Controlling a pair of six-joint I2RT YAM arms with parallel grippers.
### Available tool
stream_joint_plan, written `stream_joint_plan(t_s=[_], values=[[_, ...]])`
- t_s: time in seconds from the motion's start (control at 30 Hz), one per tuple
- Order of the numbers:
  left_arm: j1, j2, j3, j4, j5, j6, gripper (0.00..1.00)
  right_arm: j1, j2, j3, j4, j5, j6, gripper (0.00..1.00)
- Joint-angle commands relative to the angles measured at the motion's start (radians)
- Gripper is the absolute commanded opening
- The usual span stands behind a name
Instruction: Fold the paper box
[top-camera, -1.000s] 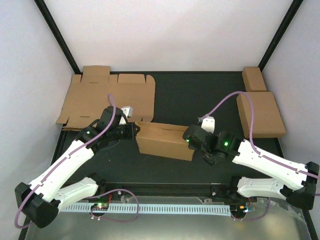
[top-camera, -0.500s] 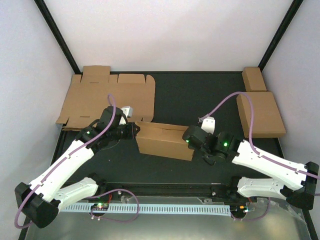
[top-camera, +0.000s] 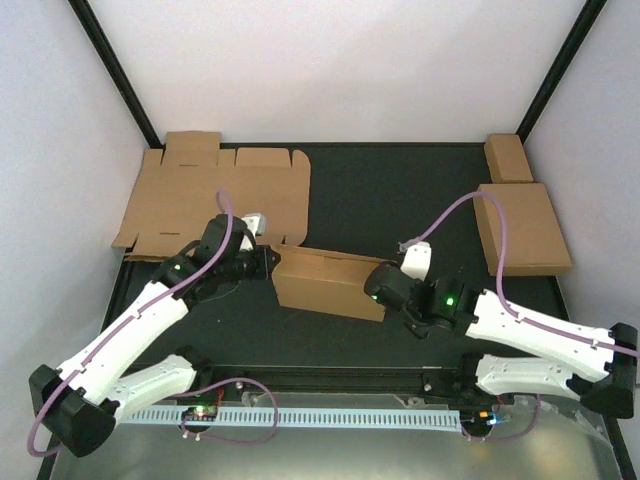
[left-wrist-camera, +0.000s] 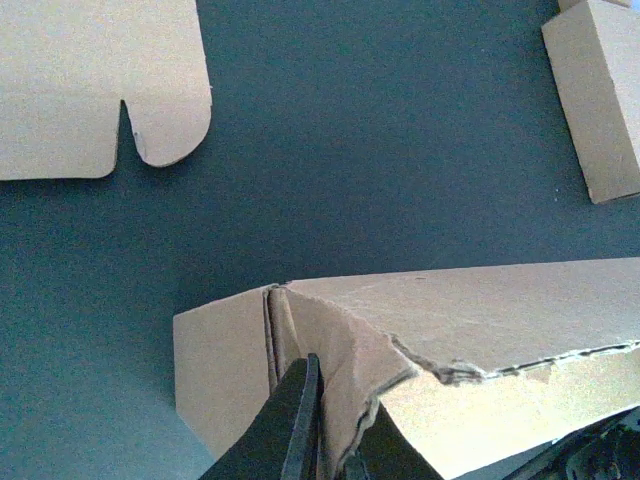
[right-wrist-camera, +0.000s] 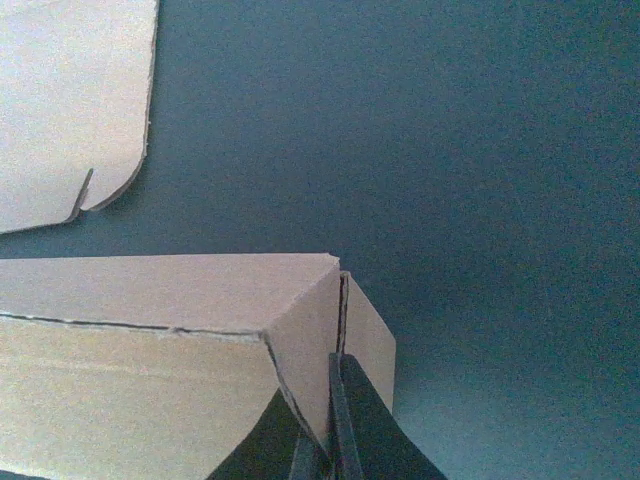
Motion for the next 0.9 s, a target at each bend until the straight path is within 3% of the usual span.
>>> stream_joint_plan(t_s=[0.0,0.57,0.6,0.73,0.87], values=[[-0.011,0.000,-0.023,-0.038,-0.029,-0.004,0.05,0.012,0.001,-0.066,-0.086,-0.092,0.045,0.03],[-0.017,0.008,0.007,-0.054,-0.043,0.008,0.05,0.013,-0.072,0.027,-0.108,-0.026,-0.041,0.26],[-0.017,0.008,0.010,-0.056,-0.043,0.009,0.05,0.013,-0.080,0.030,-0.108,-0.024,-0.043,0.34],[-0.017,0.007,0.013,-0.058,-0.045,0.011,0.05,0.011,-0.105,0.038,-0.103,-0.024,-0.059,0.47],[-0.017,0.007,0.012,-0.058,-0.042,0.012,0.05,0.012,-0.110,0.067,-0.110,-0.028,-0.075,0.48]])
